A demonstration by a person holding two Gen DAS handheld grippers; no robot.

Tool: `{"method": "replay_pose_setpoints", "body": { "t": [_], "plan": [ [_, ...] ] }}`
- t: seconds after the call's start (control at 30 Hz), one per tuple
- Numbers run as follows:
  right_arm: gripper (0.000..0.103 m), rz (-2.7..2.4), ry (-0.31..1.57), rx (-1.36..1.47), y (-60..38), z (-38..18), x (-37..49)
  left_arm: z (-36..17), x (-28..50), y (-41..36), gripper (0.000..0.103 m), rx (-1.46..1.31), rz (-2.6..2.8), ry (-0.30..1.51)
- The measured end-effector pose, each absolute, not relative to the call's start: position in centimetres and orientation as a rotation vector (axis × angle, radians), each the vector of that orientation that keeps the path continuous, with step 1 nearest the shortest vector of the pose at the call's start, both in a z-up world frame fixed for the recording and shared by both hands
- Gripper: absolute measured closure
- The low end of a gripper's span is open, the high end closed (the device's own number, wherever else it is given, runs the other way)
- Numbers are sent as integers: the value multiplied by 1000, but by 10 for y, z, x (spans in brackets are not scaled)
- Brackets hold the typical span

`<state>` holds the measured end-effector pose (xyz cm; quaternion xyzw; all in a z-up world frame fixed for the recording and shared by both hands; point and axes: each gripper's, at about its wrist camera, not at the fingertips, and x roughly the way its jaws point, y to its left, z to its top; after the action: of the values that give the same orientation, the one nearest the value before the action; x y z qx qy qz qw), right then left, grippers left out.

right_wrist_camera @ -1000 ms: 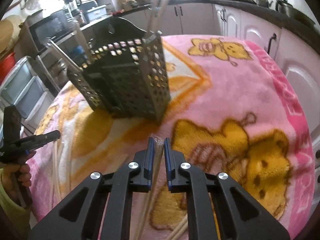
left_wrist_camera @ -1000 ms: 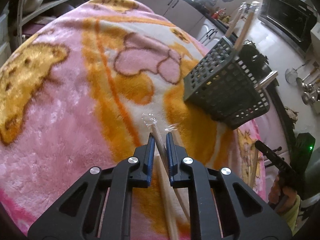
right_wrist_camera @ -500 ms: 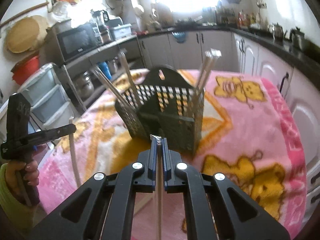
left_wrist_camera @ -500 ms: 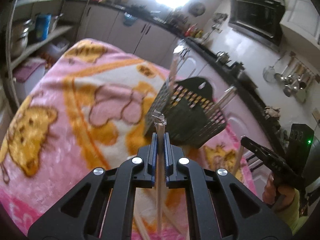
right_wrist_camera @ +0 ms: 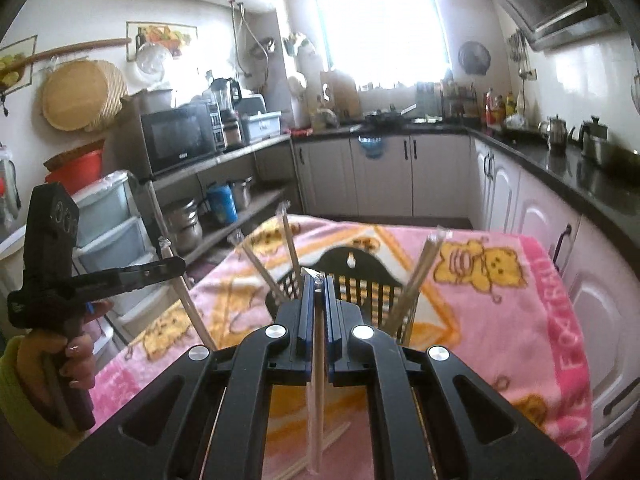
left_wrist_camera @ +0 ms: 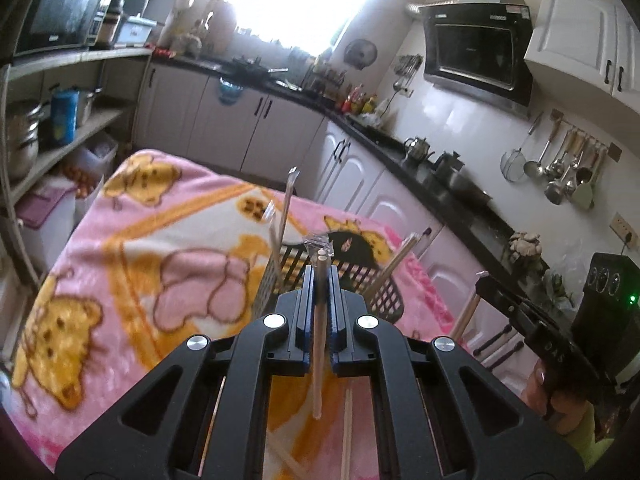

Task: Organize utensils
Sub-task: 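Lift the chopsticks and lower them into the green mesh basket with both tools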

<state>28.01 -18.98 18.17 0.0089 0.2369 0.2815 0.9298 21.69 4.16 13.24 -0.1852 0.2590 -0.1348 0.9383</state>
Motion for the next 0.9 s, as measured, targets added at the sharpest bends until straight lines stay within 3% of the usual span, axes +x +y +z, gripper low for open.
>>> {"method": "replay_pose_setpoints", "body": {
  "t": [0.9],
  "plan": [
    [98, 468, 288, 72, -204, 244, 335, 198, 280, -10, 102, -258, -278, 367]
  ]
}}
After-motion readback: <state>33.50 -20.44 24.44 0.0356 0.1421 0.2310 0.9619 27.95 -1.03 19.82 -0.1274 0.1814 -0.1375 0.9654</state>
